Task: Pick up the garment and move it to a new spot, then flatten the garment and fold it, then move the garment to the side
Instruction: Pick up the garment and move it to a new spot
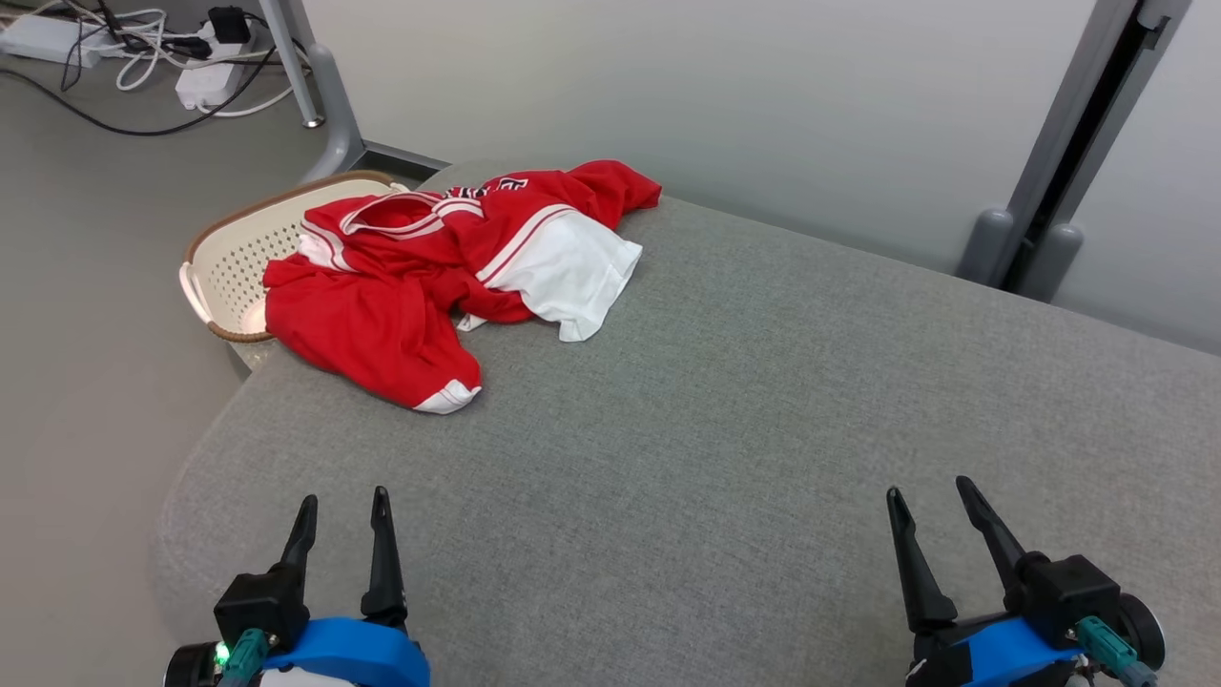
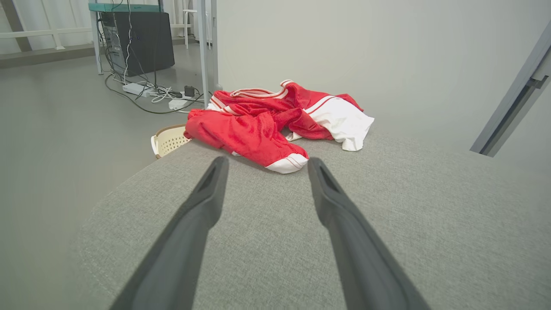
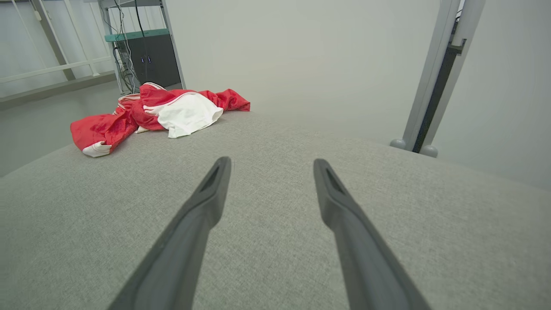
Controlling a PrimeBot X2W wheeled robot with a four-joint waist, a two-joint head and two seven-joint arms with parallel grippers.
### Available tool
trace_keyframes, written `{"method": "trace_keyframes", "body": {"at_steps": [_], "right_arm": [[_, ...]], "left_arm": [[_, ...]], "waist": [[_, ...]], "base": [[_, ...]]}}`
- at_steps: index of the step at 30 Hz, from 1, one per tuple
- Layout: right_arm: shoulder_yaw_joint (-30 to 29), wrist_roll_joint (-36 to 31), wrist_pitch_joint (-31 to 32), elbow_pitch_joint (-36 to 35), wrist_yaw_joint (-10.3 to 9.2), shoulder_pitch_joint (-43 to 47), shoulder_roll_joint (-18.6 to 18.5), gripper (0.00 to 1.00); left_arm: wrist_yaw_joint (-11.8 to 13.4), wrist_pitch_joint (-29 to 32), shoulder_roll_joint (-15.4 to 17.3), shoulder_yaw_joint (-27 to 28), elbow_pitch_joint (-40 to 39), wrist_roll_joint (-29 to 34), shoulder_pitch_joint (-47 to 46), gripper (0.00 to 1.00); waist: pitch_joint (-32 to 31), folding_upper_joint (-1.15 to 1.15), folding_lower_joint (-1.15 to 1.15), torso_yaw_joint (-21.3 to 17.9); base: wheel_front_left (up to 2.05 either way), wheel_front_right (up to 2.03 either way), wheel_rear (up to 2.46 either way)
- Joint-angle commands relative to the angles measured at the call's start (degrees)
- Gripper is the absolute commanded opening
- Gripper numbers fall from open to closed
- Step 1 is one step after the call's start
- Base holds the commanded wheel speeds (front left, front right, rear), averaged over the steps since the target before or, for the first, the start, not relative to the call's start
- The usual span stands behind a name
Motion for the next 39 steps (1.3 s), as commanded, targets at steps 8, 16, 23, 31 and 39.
{"method": "trace_keyframes", "body": {"at_steps": [8,16,23,31,39], "right_arm": [[0.2,-0.1,-0.2,-1.1,0.01,-1.5,-0.3,1.00],[-3.1,-3.8,-0.2,-3.6,0.01,-4.5,-0.3,1.00],[-4.2,-8.1,-0.2,-6.2,0.01,-9.8,-0.3,1.00],[-2.1,-11.5,-0.2,-9.5,0.01,-15.6,-0.2,1.00],[-1.6,-13.0,-0.1,-10.9,0.01,-17.4,-0.3,1.00]], "left_arm": [[0.9,-0.3,0.0,2.5,-3.2,-0.2,0.1,1.00],[0.8,-0.3,4.1,7.4,-7.8,-0.4,-8.4,1.00],[-0.2,5.5,13.2,10.8,-9.7,-0.9,-27.1,1.00],[-2.0,15.2,19.7,13.1,-1.4,-4.9,-43.8,1.00],[-2.6,22.0,19.4,11.9,12.8,-7.0,-47.3,1.00]], "waist": [[1.7,0.00,0.00,0.5],[6.4,0.00,0.00,-2.5],[14.0,0.00,0.00,-6.7],[24.9,0.00,0.00,-12.5],[32.3,0.00,0.00,-15.1]], "base": [[0.00,0.00,0.00],[0.00,0.00,0.00],[0.00,0.00,0.00],[0.00,0.00,0.00],[0.00,0.00,0.00]]}}
